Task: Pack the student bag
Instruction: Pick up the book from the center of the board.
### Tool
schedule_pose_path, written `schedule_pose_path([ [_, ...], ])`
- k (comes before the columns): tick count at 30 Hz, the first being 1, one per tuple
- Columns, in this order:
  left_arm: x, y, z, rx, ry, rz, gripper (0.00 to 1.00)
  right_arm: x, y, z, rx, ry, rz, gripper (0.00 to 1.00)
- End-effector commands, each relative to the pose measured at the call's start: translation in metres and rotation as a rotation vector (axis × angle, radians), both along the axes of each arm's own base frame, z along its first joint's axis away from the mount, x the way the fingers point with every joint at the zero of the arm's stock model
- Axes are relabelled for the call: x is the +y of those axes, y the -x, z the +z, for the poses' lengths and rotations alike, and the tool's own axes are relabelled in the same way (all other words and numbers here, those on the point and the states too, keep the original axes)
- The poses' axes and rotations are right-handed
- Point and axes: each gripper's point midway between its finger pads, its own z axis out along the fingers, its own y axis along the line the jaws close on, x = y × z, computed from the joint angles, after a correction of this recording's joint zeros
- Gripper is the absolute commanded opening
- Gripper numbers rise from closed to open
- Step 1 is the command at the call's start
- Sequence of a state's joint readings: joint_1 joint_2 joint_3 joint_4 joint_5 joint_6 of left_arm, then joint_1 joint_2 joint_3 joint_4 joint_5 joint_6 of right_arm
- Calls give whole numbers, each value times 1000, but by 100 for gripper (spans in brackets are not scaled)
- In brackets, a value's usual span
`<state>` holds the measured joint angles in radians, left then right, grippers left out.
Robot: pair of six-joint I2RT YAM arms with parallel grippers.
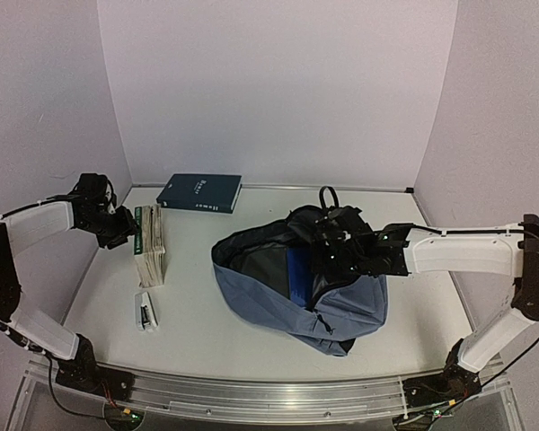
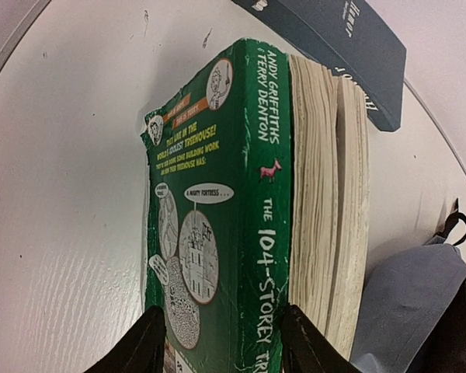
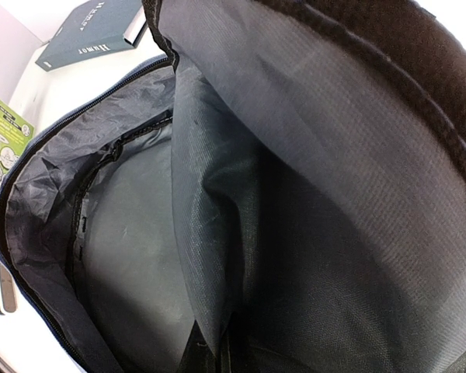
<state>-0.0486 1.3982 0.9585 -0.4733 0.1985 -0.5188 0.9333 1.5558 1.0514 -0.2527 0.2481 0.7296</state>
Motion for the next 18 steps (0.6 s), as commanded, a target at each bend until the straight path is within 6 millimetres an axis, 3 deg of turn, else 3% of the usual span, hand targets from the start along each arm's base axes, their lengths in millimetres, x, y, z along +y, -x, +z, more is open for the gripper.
schedule_pose_path([
  [1,6,-4,-5,-6,-26,0,50,10,-6,17,-42,-29,4,0],
  [12,24,14,-7,-17,-57,81,52,10,-7,15,-39,-24,4,0],
  [18,22,19,-14,-11,-20,74,53,11,-7,15,-38,-23,8,0],
])
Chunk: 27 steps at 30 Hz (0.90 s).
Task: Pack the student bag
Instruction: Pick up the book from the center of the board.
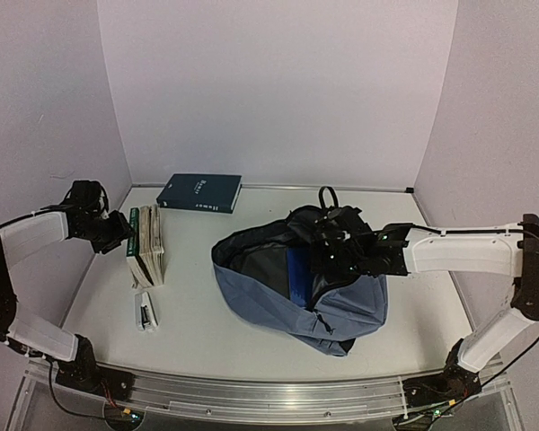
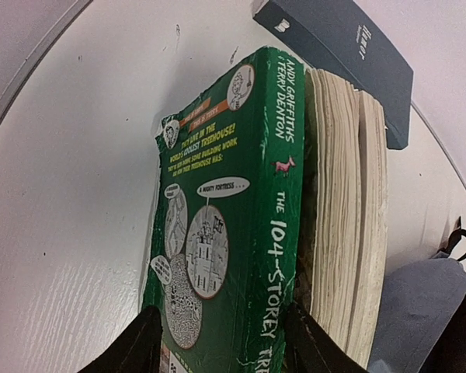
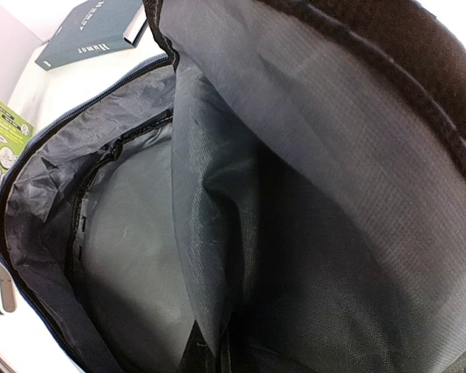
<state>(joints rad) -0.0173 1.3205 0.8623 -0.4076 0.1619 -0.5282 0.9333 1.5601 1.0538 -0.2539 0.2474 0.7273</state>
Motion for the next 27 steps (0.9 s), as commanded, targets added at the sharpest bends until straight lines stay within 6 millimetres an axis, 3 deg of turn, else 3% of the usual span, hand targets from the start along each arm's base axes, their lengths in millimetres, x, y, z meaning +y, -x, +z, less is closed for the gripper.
schedule_pose_path([
  [1,4,9,-13,41,4,12,53,10,-7,16,-39,-26,5,0],
  [21,17,-16,-24,92,-44,15,52,8,-6,15,-37,-23,0,0],
  [23,18,-17,-25,94,-46,16,46,8,-6,15,-38,-21,-1,0],
  [27,21,-17,-13,61,-57,31,23,7,-6,15,-38,-21,-2,0],
])
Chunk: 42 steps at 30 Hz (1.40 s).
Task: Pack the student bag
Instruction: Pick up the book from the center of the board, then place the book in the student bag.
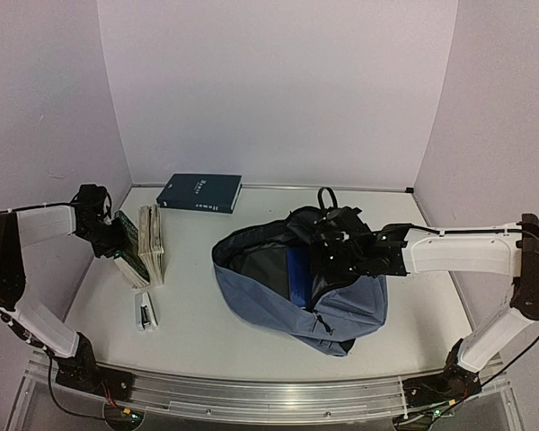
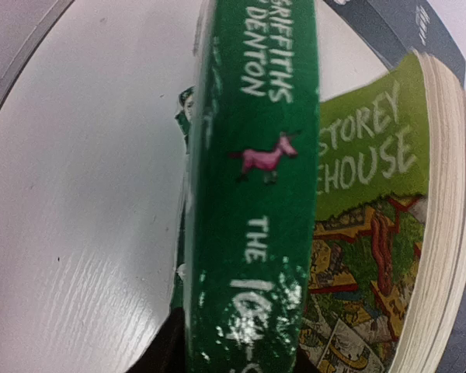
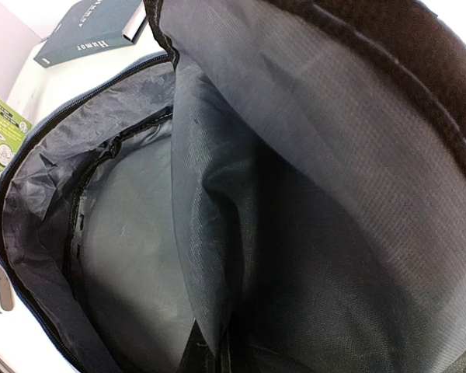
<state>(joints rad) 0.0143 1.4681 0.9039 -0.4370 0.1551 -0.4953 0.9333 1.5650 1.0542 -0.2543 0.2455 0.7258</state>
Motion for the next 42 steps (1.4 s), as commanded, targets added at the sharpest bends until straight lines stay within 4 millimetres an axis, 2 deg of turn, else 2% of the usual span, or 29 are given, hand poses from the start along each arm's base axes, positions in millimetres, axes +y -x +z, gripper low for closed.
schedule_pose_path([
  [1,9,-11,31,-82,-36,20,18,7,-6,18,-44,-25,-5,0],
  [5,12,-4,62,-146,-56,35,1,8,-7,20,-46,-27,1,0],
  [9,12,10,115,-255,-59,34,0,10,-6,24,-52,-30,11,0],
  [11,6,17,149,-345,-34,9,0,10,-6,27,-58,-35,17,0],
  [14,-19,27,204,-476,74,-89,0,11,-7,35,-73,-42,23,0],
  [18,-57,43,261,-579,257,-239,0,10,-8,42,-90,-46,23,0],
  [20,-73,48,281,-603,343,-296,0,11,-8,43,-93,-47,23,0],
  [22,-99,53,292,-604,424,-379,0,11,-9,42,-90,-47,22,0],
  [25,-143,59,293,-583,487,-484,0,12,-10,44,-90,-52,22,0],
  [28,-188,66,284,-530,579,-594,0,12,-10,50,-103,-61,15,0],
  [31,-219,72,272,-487,642,-650,0,12,-10,56,-110,-72,14,0],
  [33,-238,75,257,-437,673,-668,0,12,-10,58,-113,-79,12,0],
  [36,-271,81,223,-330,699,-703,0,11,-10,60,-114,-86,9,0],
  [42,-321,90,176,-212,755,-748,0,14,-10,66,-116,-104,13,0],
])
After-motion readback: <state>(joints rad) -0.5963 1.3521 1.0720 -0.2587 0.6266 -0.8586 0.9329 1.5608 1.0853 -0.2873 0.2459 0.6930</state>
